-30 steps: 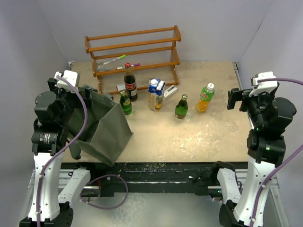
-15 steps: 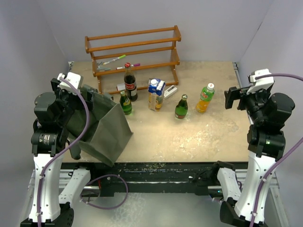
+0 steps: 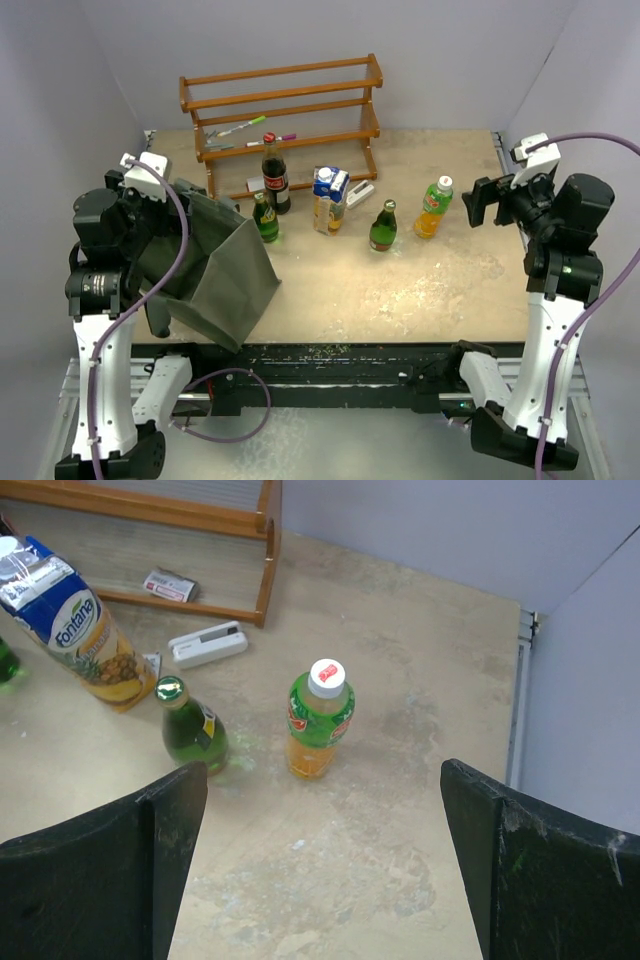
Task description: Place the beverage into the canvas bag
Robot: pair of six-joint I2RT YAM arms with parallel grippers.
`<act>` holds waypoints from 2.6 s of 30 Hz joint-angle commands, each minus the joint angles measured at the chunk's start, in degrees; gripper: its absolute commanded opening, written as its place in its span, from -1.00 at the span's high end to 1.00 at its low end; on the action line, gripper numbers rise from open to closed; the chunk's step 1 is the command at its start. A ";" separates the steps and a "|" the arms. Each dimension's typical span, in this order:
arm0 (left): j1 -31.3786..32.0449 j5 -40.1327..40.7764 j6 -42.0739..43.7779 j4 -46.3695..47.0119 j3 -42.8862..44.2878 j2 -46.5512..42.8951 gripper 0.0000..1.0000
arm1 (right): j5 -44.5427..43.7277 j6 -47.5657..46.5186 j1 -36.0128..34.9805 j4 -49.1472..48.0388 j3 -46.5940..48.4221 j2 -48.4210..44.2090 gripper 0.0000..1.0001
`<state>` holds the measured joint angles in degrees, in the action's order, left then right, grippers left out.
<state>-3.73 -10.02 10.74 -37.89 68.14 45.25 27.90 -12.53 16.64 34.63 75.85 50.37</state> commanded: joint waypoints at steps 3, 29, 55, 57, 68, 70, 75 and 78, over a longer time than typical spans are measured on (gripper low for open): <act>-6.06 1.40 0.78 -0.47 2.24 1.19 -0.98 | 4.17 -2.85 0.17 0.51 2.41 1.84 -1.00; -9.29 3.82 12.19 -11.23 5.64 14.17 -0.84 | -0.44 -3.90 -17.33 1.04 3.80 7.19 -1.00; -9.20 -21.04 0.37 -22.79 9.41 18.64 0.54 | 4.24 -6.74 -29.61 -15.22 -3.57 17.48 -1.00; -9.24 -23.35 -0.51 -23.28 9.68 18.55 0.54 | 4.33 -6.63 -30.47 -17.05 -4.38 18.37 -1.00; -9.32 -15.15 0.53 -22.57 8.49 14.89 0.22 | 0.86 -8.71 -34.87 -19.34 -4.75 24.13 -1.00; -9.37 -11.70 1.65 -22.38 7.61 13.24 0.13 | 0.22 -8.84 -35.48 -19.78 -4.84 24.60 -1.00; -9.52 -8.38 3.59 -21.54 5.69 11.27 0.00 | -1.14 -8.62 -38.24 -20.48 -3.63 25.69 -1.00; -10.62 -7.90 3.46 -21.35 6.11 11.18 0.10 | -4.42 -7.21 -39.74 -19.82 -2.80 25.70 -1.00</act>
<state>-12.82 -20.82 13.10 -60.47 74.63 56.47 27.42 -20.18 -21.17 16.71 70.87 76.47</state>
